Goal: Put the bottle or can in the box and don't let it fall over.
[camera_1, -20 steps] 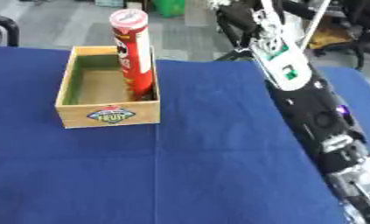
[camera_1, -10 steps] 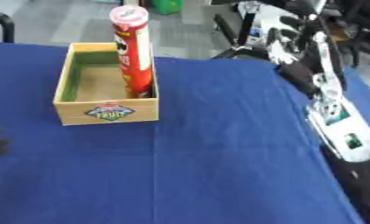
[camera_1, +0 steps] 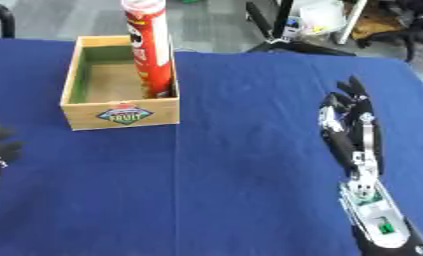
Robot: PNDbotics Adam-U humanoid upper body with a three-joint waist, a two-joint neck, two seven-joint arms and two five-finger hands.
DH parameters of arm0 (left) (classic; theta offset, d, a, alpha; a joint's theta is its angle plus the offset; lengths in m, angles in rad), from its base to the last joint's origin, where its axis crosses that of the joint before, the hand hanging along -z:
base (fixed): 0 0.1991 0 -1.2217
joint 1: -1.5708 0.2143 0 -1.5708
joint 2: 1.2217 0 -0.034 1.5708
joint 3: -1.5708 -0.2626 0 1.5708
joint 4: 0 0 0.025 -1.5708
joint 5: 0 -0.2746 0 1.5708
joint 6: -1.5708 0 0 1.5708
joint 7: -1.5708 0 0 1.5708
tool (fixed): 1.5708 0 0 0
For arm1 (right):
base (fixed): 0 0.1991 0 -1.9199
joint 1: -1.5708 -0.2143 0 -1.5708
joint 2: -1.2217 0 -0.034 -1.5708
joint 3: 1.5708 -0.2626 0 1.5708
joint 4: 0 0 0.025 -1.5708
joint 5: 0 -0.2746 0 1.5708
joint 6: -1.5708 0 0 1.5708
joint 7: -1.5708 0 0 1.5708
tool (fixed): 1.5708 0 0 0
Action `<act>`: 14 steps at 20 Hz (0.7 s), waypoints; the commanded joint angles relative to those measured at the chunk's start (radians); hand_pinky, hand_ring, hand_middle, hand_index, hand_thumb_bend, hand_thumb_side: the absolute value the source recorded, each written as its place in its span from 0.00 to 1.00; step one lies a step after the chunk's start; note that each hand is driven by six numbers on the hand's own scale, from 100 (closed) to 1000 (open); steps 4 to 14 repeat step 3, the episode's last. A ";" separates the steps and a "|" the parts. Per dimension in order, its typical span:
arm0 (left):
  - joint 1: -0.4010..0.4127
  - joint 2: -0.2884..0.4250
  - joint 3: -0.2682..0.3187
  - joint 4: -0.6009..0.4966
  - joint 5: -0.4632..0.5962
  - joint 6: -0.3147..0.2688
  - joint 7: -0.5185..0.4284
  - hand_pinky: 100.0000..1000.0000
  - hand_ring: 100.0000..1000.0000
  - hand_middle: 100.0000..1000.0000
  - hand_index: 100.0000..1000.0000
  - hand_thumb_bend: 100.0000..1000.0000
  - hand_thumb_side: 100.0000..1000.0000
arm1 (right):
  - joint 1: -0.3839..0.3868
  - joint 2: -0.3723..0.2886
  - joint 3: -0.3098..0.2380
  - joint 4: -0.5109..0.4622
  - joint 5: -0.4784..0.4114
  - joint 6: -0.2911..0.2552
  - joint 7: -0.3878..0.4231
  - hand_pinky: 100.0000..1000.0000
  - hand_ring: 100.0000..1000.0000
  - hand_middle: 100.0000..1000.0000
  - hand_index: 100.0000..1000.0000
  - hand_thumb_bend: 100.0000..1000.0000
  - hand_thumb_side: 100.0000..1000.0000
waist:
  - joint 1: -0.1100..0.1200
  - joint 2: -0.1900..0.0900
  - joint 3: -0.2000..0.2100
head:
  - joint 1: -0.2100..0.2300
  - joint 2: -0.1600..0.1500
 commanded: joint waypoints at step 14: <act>0.001 0.013 -0.007 -0.011 -0.002 0.000 -0.007 0.85 0.80 0.82 0.94 0.38 0.73 | -0.001 0.027 0.015 0.023 -0.006 -0.041 -0.012 0.81 0.81 0.82 0.95 0.00 0.48 | 0.011 -0.027 -0.005 | 0.012 0.022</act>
